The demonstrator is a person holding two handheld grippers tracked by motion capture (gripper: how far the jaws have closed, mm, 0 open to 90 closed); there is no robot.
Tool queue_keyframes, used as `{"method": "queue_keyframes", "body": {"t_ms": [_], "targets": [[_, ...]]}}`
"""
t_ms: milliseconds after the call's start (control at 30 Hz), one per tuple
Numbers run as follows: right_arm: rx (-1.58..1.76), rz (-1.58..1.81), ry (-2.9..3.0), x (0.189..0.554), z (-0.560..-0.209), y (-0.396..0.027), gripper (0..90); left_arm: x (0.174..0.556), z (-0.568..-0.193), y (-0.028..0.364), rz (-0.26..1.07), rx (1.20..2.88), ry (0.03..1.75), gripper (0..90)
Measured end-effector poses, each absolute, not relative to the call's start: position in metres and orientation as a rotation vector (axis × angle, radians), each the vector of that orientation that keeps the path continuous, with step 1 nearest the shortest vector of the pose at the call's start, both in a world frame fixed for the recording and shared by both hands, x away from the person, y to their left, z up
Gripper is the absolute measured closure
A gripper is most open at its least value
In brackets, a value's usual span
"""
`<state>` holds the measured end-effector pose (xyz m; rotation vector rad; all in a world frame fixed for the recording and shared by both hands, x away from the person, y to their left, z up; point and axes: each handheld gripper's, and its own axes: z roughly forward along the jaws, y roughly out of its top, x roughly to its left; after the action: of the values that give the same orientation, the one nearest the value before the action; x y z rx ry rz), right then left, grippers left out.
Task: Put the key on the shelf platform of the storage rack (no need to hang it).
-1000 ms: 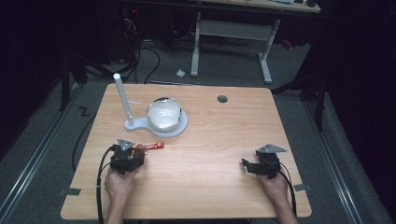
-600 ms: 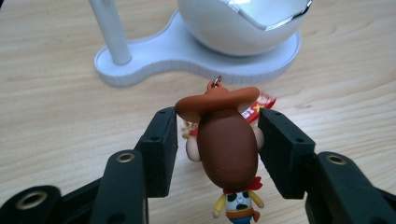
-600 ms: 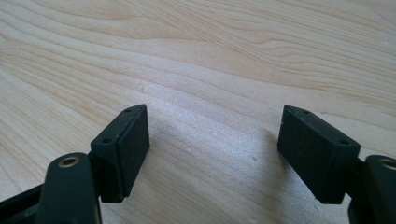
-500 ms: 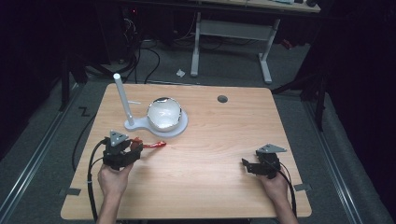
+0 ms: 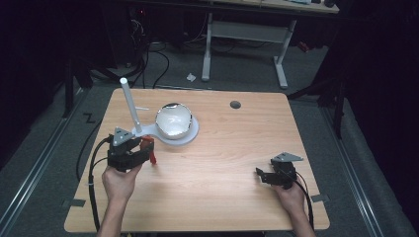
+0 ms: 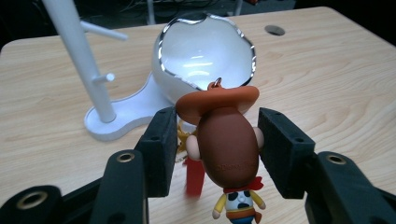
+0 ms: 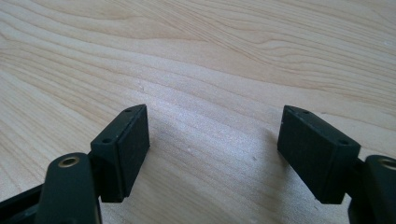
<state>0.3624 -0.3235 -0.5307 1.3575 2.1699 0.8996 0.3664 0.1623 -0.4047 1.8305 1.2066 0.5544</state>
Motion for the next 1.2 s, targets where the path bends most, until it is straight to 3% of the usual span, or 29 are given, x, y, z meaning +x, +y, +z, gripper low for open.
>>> {"method": "queue_keyframes", "body": {"t_ms": [1200], "targets": [[1.357, 0.899, 2.17, 0.362, -0.531, -0.324, 25.0, 0.409, -0.328, 0.144, 0.445, 1.87, 1.091, 49.6]]}}
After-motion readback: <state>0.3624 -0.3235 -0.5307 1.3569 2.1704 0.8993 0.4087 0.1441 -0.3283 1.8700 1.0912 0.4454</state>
